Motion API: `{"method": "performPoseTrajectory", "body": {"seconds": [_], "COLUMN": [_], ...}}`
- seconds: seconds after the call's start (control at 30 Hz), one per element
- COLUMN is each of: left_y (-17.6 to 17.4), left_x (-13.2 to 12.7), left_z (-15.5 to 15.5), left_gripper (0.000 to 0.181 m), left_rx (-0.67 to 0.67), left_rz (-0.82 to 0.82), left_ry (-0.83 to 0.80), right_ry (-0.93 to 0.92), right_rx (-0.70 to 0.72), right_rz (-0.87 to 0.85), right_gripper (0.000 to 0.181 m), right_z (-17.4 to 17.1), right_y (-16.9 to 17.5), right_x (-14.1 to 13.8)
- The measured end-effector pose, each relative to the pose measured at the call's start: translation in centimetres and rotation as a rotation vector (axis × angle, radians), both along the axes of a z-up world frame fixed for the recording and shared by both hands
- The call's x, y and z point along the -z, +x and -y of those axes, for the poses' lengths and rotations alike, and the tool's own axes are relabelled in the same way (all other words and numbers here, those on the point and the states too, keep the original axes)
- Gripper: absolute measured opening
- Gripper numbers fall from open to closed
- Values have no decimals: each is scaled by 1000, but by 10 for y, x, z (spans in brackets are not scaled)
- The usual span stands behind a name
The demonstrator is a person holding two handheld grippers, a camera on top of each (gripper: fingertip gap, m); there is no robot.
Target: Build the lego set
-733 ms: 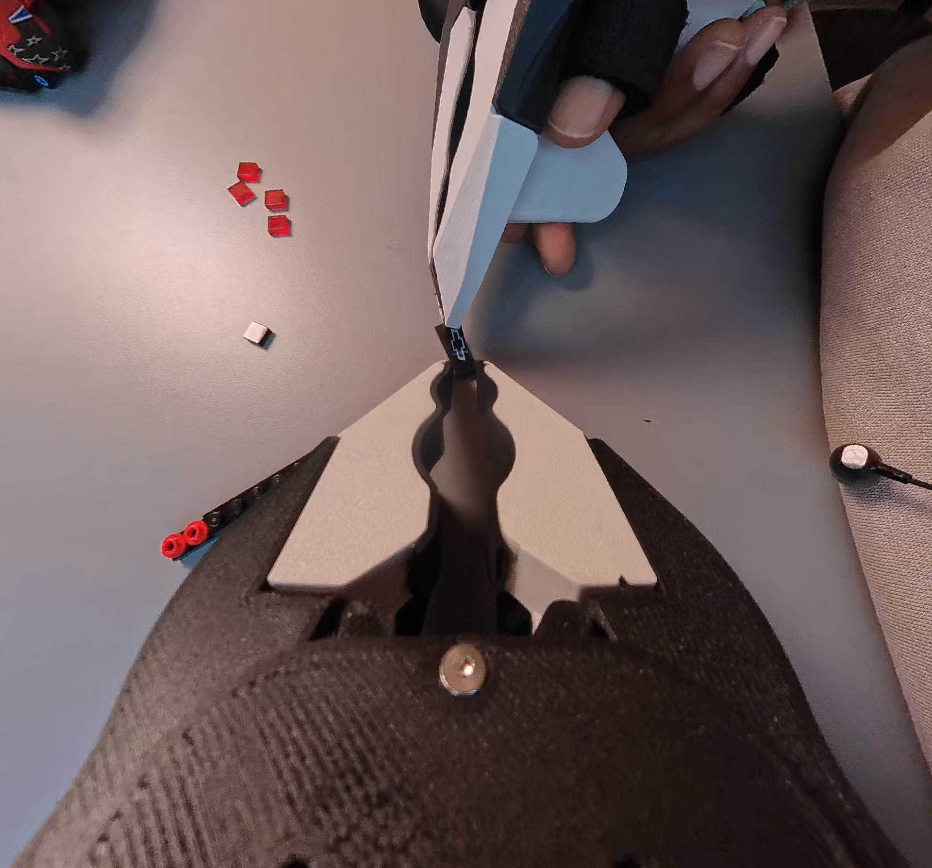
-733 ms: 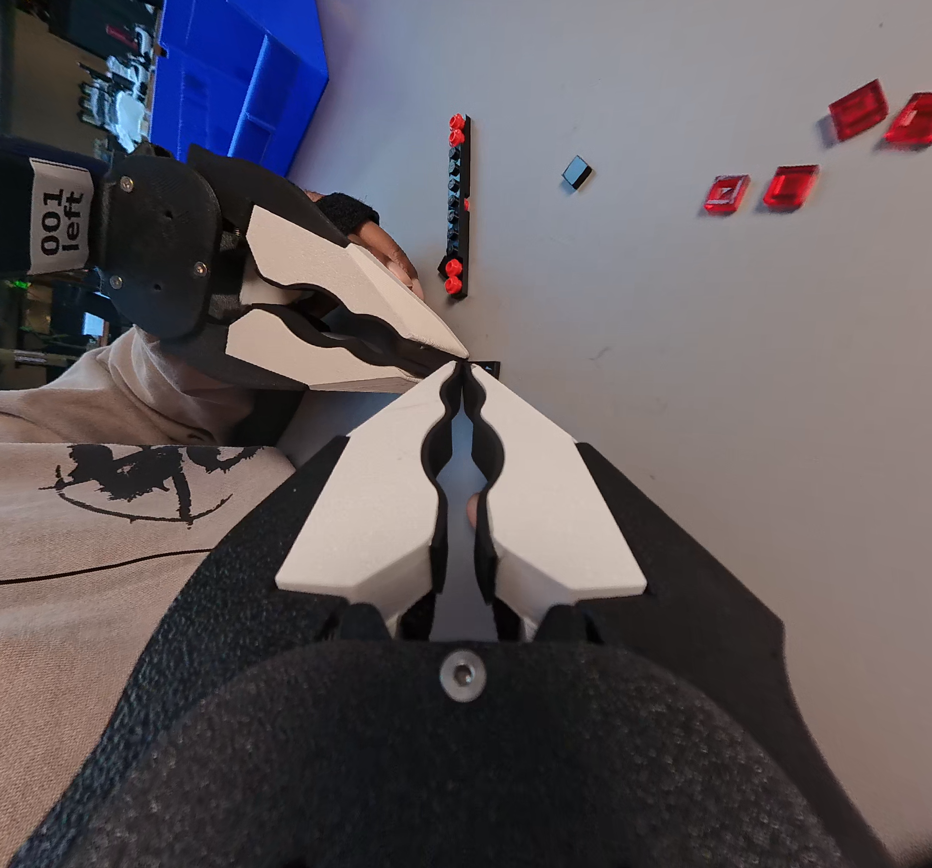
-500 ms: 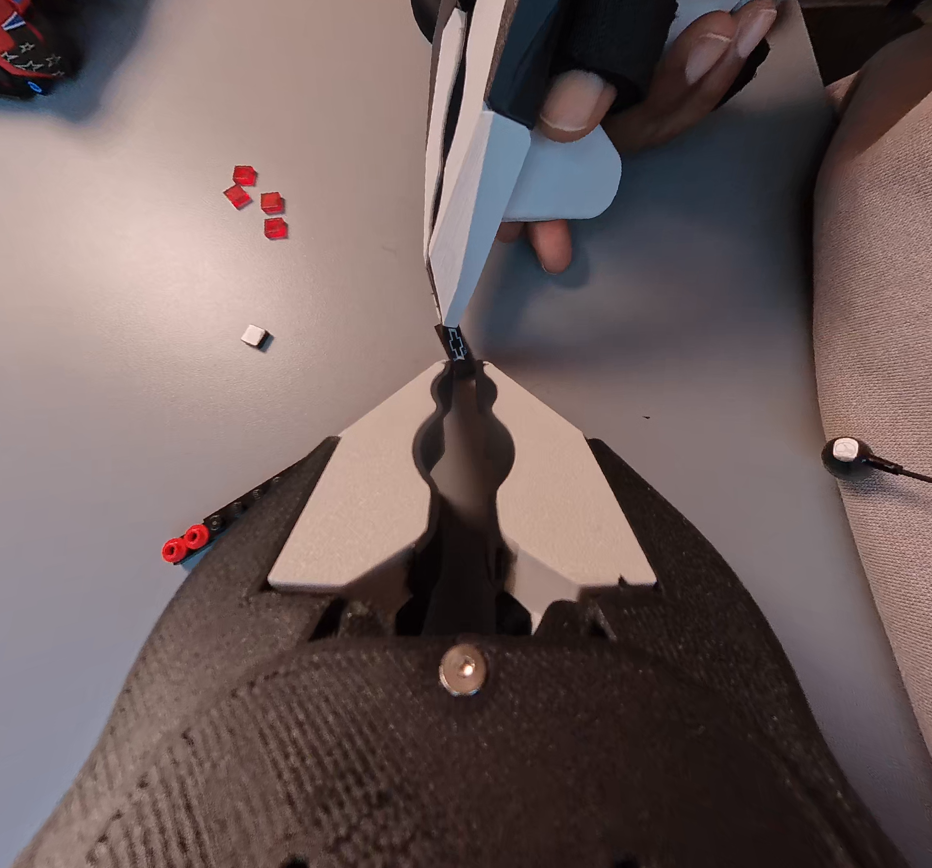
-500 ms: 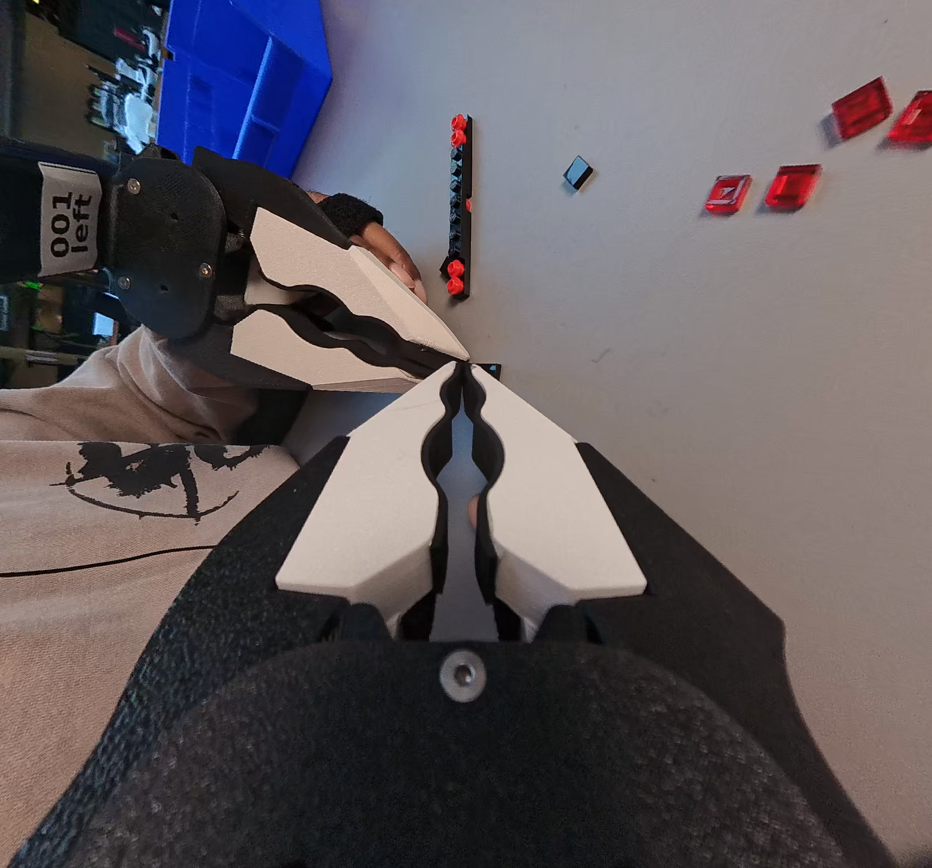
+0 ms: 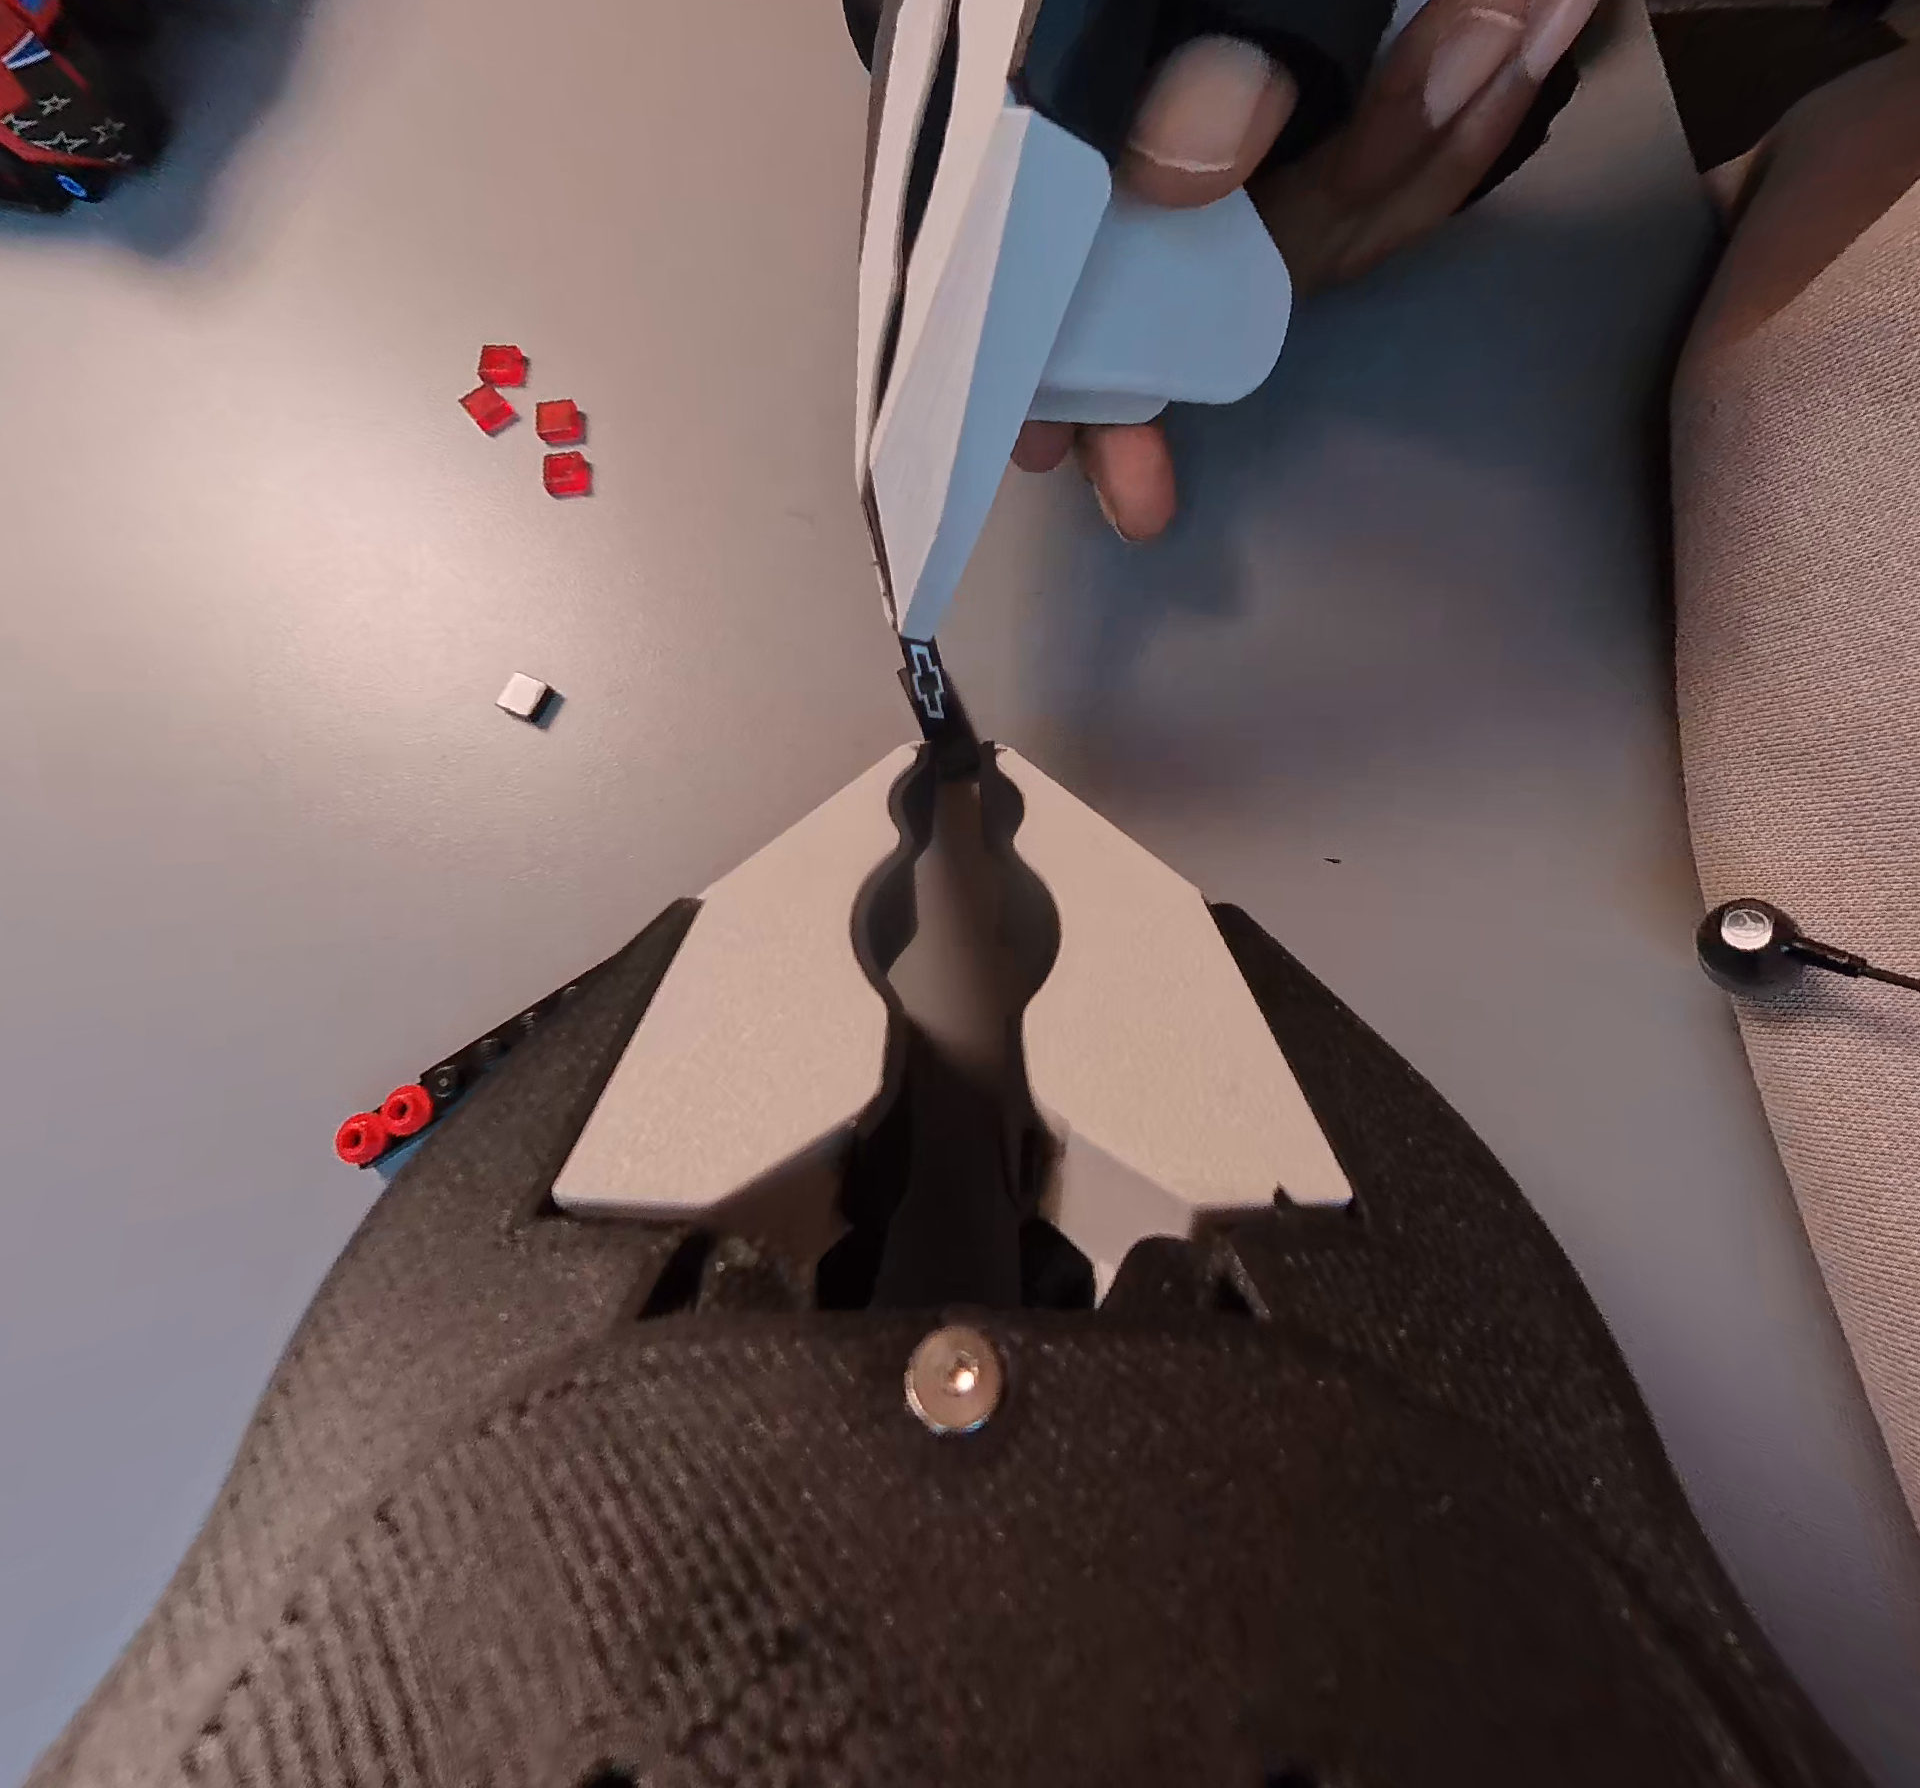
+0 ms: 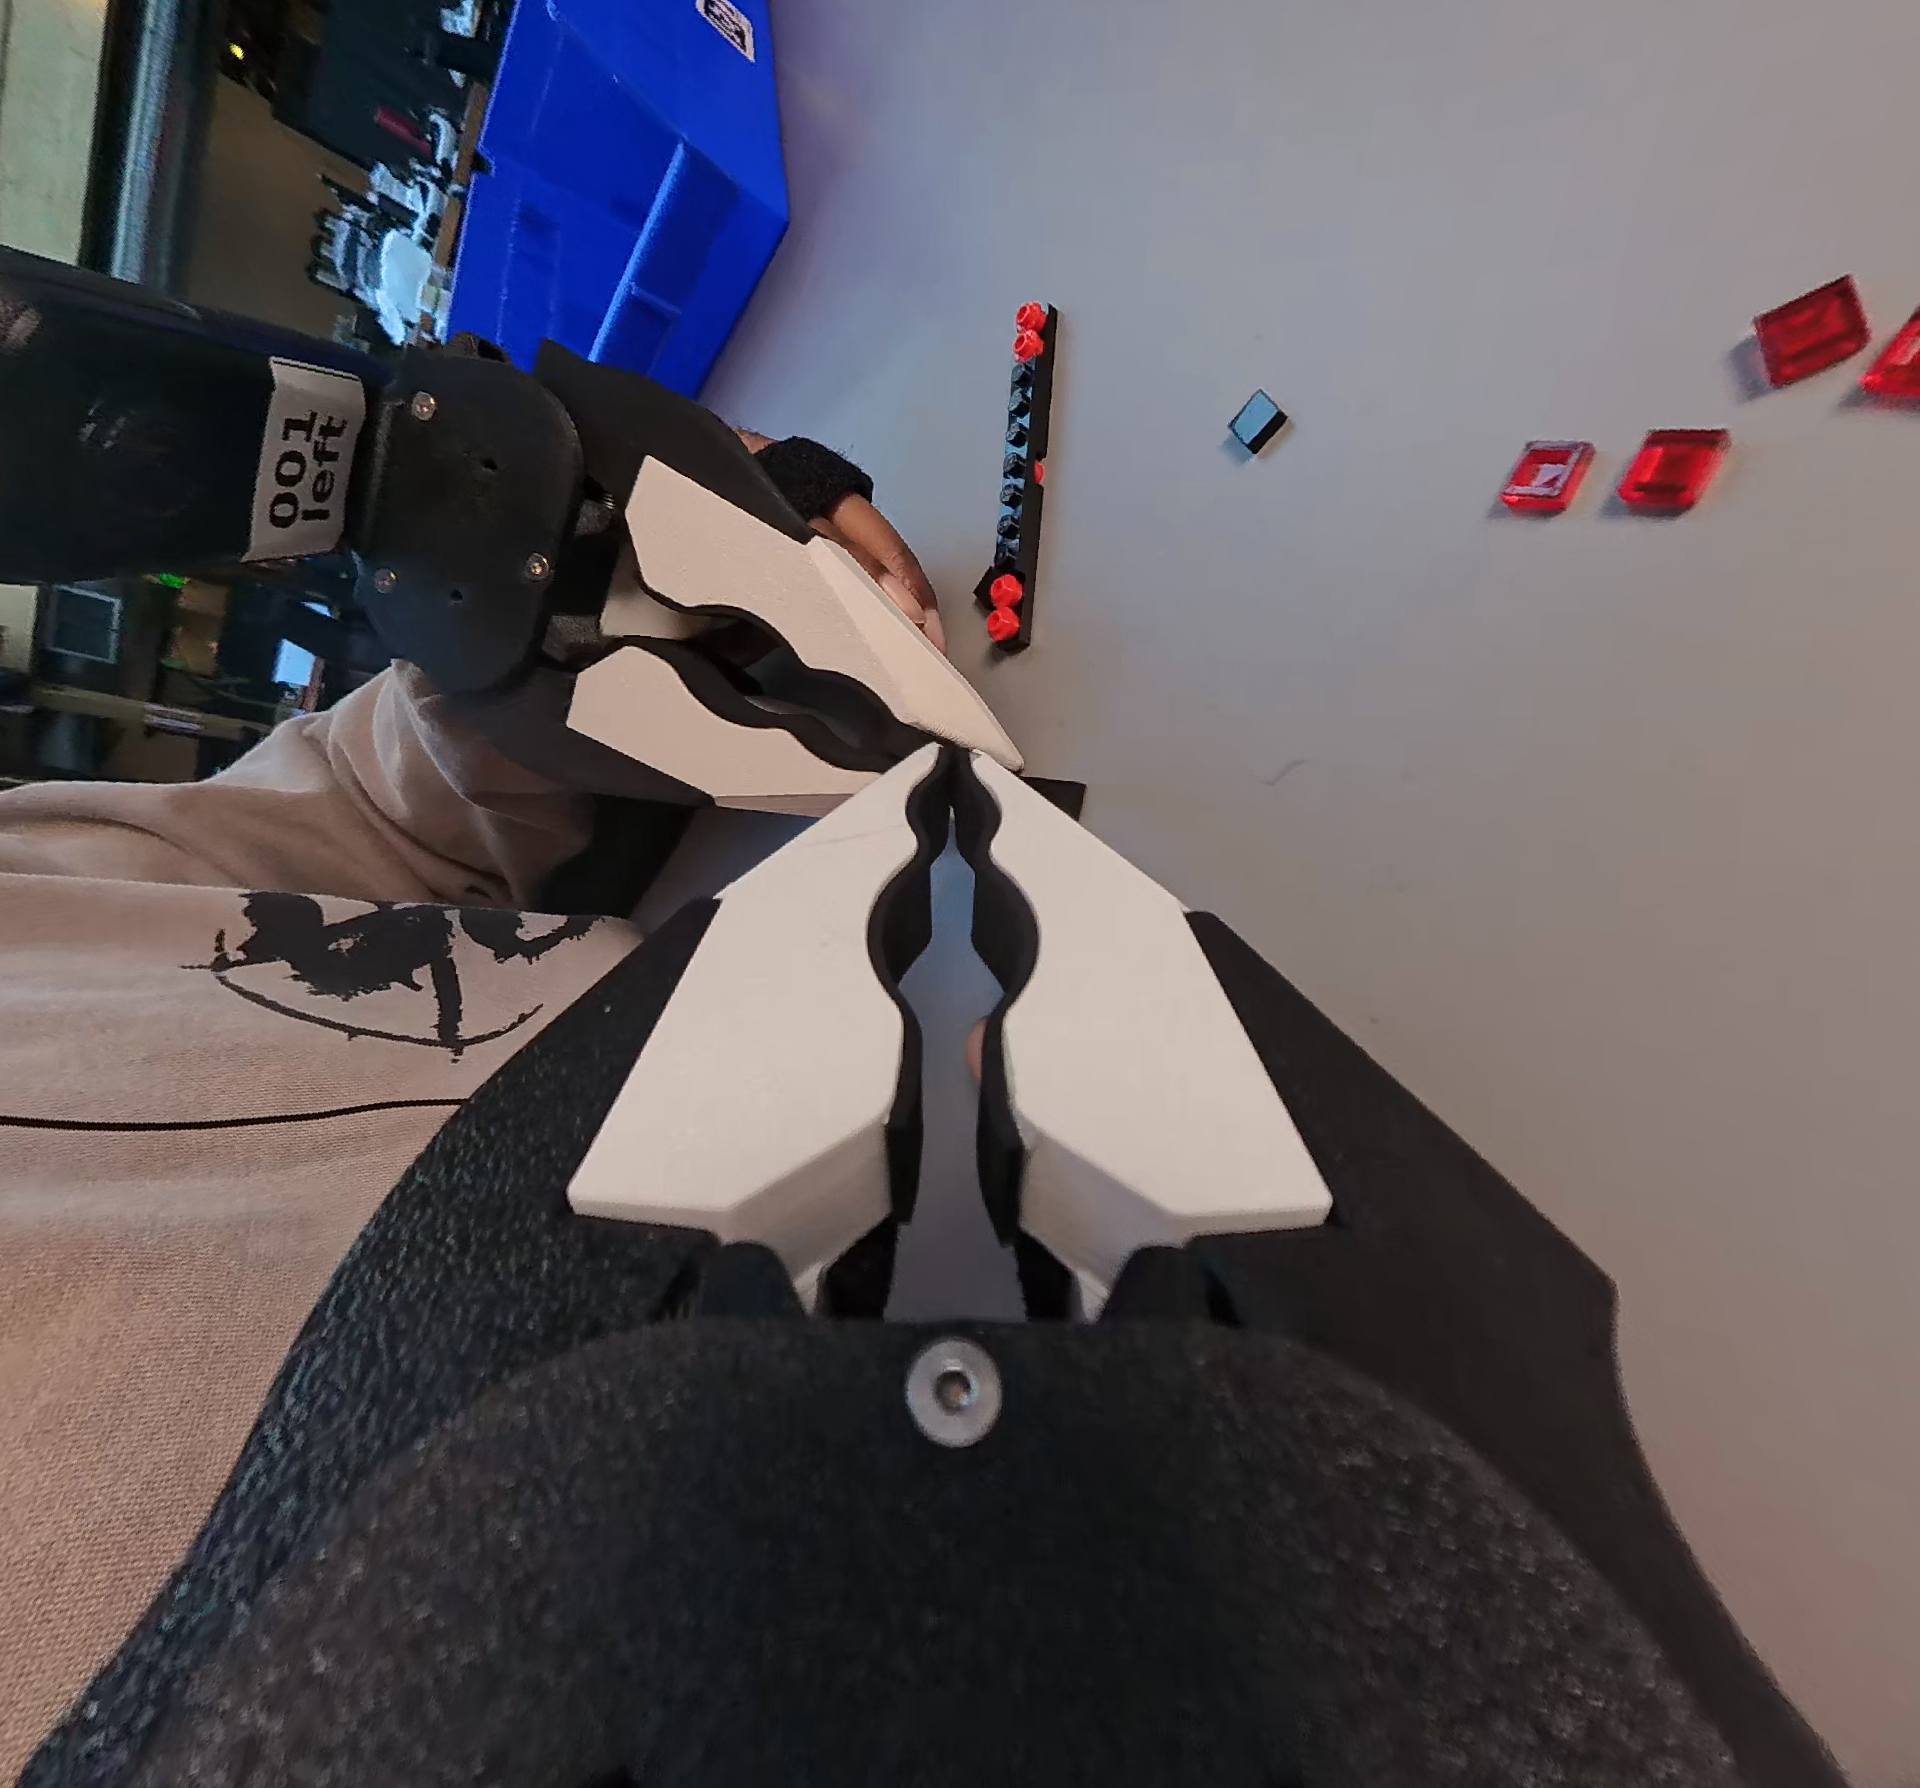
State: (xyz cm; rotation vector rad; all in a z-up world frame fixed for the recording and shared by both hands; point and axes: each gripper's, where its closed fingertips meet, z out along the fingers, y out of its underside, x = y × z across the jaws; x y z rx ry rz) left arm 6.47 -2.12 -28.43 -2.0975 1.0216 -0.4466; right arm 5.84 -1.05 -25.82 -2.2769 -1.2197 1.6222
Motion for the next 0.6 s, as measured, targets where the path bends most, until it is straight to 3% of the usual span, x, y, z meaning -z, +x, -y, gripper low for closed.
{"method": "performPoseTrajectory", "body": {"seconds": [0.27,0.6], "left_y": [0,1], "left_x": [-1,-2], "left_z": [0,1], "left_gripper": [5,8], "left_rx": [-1,5], "left_rz": [9,39], "left_ry": [9,0], "right_ry": [17,-7], "right_rx": [34,0], "right_rz": [-46,5], "right_gripper": [0,0], "right_z": [-8,-4], "right_y": [-1,2], "right_x": [-10,1]}}
